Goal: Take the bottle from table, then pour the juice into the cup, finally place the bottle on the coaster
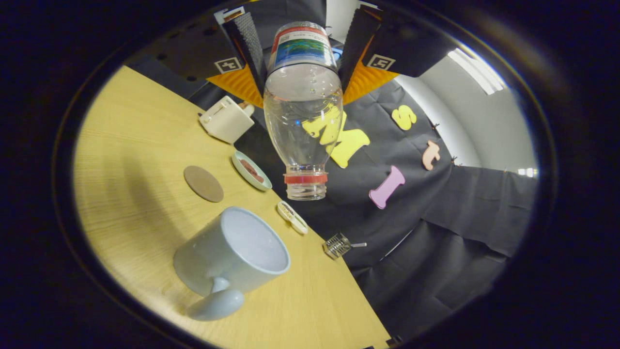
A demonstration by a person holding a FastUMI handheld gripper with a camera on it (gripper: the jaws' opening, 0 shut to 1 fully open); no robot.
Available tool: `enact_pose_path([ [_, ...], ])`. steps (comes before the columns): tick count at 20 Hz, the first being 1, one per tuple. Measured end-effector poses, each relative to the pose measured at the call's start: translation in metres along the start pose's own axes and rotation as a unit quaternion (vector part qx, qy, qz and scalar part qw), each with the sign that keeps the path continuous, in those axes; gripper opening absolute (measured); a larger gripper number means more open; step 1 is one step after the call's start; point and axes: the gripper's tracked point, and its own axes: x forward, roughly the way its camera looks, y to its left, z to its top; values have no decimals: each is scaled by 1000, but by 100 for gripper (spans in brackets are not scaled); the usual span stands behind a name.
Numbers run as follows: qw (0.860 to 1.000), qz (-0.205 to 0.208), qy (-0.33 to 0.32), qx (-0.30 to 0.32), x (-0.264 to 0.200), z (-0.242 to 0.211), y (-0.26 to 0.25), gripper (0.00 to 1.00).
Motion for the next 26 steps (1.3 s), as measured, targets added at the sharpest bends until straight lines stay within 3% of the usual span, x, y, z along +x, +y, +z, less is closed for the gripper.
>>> enact_pose_path([
  [5,999,-5,7,-53,2,-8,-11,78],
  [7,994,-15,11,-110,-6,-15,-19,78],
  [10,966,-39,2,-256,-22,-7,-32,78],
  [12,943,-33,5,-332,-21,-4,-30,78],
  [17,856,-39,7,-516,-16,11,-22,78],
  [21,786,-20,37,-617,-13,-7,-5,78],
  [26,688,2,52,-724,1,-33,0,79],
])
